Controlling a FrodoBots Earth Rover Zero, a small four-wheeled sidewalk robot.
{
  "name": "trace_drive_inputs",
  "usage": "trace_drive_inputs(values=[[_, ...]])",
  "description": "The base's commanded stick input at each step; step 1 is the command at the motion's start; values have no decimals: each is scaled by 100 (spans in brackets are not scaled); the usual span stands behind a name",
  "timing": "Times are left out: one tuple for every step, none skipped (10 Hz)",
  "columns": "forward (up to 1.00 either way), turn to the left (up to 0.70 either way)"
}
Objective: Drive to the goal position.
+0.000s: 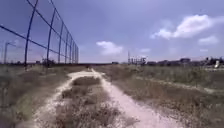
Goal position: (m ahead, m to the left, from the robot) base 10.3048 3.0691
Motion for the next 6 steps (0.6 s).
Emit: trace_drive_inputs(values=[[50,0],[50,0],[50,0],[50,0],[50,0],[50,0]])
